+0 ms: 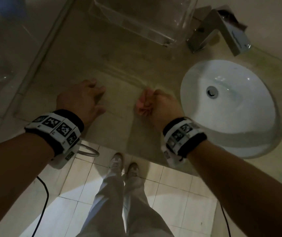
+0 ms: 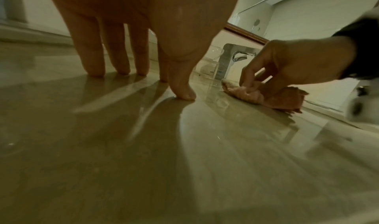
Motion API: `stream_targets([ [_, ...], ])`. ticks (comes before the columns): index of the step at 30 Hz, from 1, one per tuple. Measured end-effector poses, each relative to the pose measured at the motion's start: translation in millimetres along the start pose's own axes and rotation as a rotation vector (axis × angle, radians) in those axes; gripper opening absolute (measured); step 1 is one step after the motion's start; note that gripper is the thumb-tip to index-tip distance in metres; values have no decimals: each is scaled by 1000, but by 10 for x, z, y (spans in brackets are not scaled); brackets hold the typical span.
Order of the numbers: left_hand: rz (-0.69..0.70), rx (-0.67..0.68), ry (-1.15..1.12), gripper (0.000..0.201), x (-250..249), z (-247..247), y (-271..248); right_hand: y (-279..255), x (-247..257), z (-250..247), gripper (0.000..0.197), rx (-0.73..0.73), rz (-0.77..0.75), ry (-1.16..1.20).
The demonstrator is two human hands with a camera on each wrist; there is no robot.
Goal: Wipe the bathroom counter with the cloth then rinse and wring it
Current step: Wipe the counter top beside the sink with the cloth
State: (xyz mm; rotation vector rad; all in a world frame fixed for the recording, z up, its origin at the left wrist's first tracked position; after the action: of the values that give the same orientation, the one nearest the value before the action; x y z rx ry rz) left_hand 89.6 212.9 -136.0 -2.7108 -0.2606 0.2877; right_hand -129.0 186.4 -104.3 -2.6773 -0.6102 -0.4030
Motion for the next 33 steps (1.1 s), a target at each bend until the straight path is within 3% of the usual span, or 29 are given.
stream_targets([
  [4, 15, -5, -13, 64, -34, 15, -21, -39, -285, -239, 11, -37, 109, 48],
  [8, 39, -19, -58, 58, -158, -47, -62, -207, -307, -204, 12, -95, 90, 62],
  [11, 112, 16, -50, 51, -387, -11, -156, -361, -220, -30, 17, 15, 26, 24],
  [14, 174, 46, -87, 61, -662, 102, -274, -592, -79, 225, 28, 72, -61, 30],
  [19, 320, 79, 63, 76, -989, 297, -404, -1000, 23, 553, 22, 39, -48, 74],
  [23, 335, 80, 91, 78, -972, 319, -408, -986, -3, 512, 18, -3, -19, 148],
  [26, 341, 92, 118, 78, -994, 311, -409, -839, -50, 284, 33, -92, 7, 213],
  [31, 310, 134, 151, 82, -996, 339, -405, -523, -581, -79, 14, -228, 321, 339],
  [33, 310, 141, 154, 82, -1005, 351, -402, -495, -598, -100, 14, -209, 314, 244],
])
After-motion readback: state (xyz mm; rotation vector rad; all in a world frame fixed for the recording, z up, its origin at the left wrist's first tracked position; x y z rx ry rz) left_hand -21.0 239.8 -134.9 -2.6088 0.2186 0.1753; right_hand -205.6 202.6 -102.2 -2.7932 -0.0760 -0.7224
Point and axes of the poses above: each hand's wrist, its own y-axis towards the middle knuckle, its own z-axis out of the palm, x = y × z, the point moved 6 cm from there along y, towards the middle knuckle, and after that the axes turned 5 degrees about -z, right-handed, at the moved point
